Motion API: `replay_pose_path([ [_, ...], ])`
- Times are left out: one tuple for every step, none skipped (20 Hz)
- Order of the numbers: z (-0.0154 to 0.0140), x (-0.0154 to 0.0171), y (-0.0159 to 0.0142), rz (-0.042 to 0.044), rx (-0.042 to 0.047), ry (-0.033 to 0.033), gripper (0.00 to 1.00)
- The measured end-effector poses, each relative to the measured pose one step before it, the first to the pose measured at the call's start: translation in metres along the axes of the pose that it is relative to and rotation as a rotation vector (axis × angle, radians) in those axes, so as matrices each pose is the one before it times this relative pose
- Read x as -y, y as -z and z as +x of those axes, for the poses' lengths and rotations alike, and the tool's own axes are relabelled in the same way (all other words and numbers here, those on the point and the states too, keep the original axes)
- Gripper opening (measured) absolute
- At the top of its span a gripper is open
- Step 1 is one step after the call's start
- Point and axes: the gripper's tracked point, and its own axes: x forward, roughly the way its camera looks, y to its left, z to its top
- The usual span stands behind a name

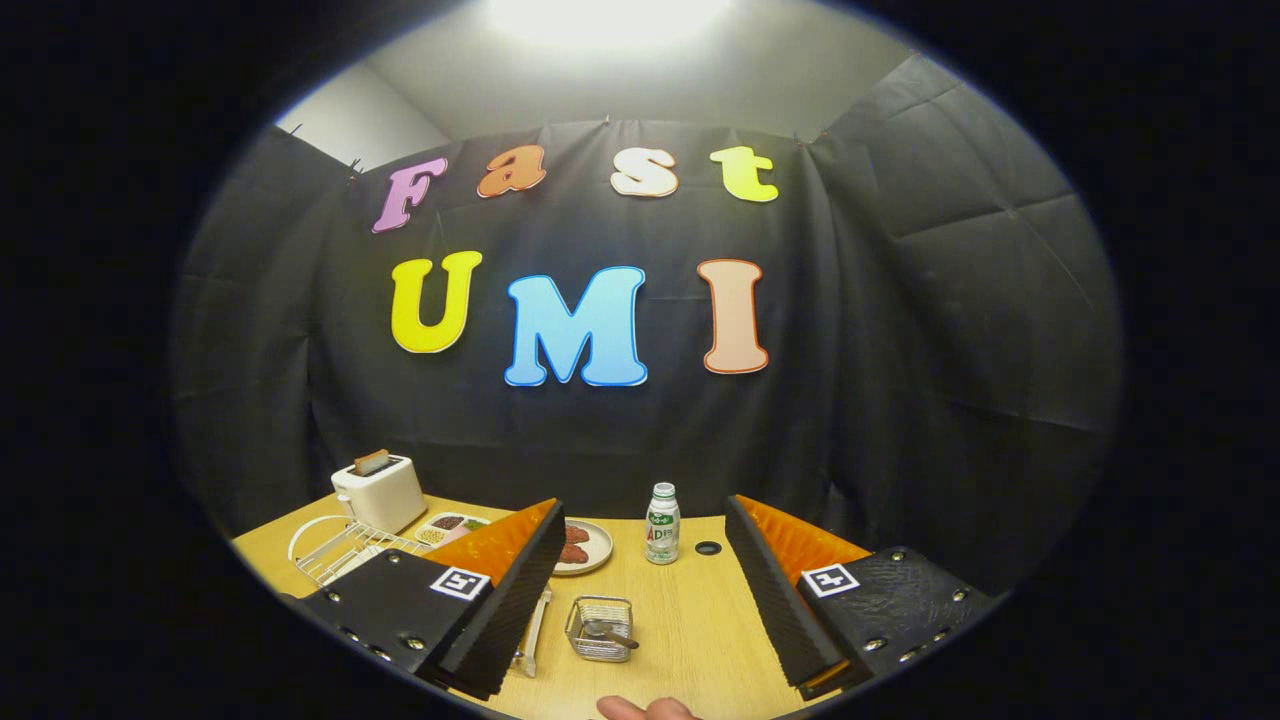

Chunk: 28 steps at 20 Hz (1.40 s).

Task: Take the plate from the dish rack, then take the spoon from the basket and place it into the plate.

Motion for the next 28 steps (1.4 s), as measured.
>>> replay_pose_path([
  [0.00264,-0.01028,-0.00126,-0.00454,-0.02049,-0.00897,0.98],
  [0.00176,-0.01227,-0.00163,0.00544,-0.02974,-0.0148,0.98],
  [0.00312,-0.01328,0.00073,0.01087,-0.03683,-0.02317,0.98],
  [0.00465,-0.01391,0.00104,0.00882,-0.04165,-0.02697,0.98],
  [0.0056,-0.01279,0.00143,0.00473,-0.04497,-0.02519,0.98],
  [0.0067,-0.0118,0.0015,-0.00546,-0.05013,-0.02236,0.98],
  [0.00809,-0.01093,0.00468,-0.01204,-0.05509,-0.02089,0.98],
  [0.00842,-0.01074,0.004,-0.0115,-0.06231,-0.01873,0.98],
  [0.00766,-0.01333,0.00664,-0.00874,-0.06968,-0.03594,0.98],
  [0.00776,-0.0124,0.00497,-0.00232,-0.0606,-0.02764,0.98],
  [0.00784,-0.00817,0.00035,-0.00257,-0.03719,-0.01567,0.98],
  [0.00818,-0.00574,-0.00045,-0.0134,-0.03349,0.00279,0.98],
  [0.00682,-0.00521,0.002,-0.01858,-0.03459,0.00369,0.98],
  [0.0066,-0.00649,0.0015,-0.01503,-0.03517,-0.00133,0.98],
  [0.006,-0.00716,0.00166,-0.00735,-0.03195,-0.00342,0.98],
  [0.00533,-0.00576,-0.0008,-0.00183,-0.02599,-0.00621,0.98],
  [0.00507,-0.00439,-0.00066,0.00402,-0.02123,-0.00361,0.98],
  [0.00567,-0.0045,-0.00216,0.00643,-0.01858,-0.00492,0.98],
  [0.00609,-0.0046,-0.00186,0.00793,-0.01348,-0.00287,0.98],
  [0.00648,-0.00181,-0.00113,0.00819,-0.0167,0.00393,0.98],
  [0.00534,0.00021,-0.00091,0.00667,-0.01543,0.00687,0.98],
  [0.0053,-0.00045,-0.0016,0.01446,-0.0167,0.0054,0.98],
  [0.0048,0.0002,0.00056,0.0153,-0.01774,0.00646,0.98],
  [0.00468,0.00091,-0.00062,0.01239,-0.01684,0.00985,0.98],
  [0.0064,0.00294,0.00037,0.00247,-0.01837,0.01563,0.98],
  [0.00611,0.00333,0.00074,-0.00037,-0.02209,0.01749,0.98],
  [0.00708,0.00033,0.00145,-0.00003,-0.02527,0.01295,0.98],
  [0.00695,-0.00004,0.00177,-0.00097,-0.02844,0.01176,0.98],
])
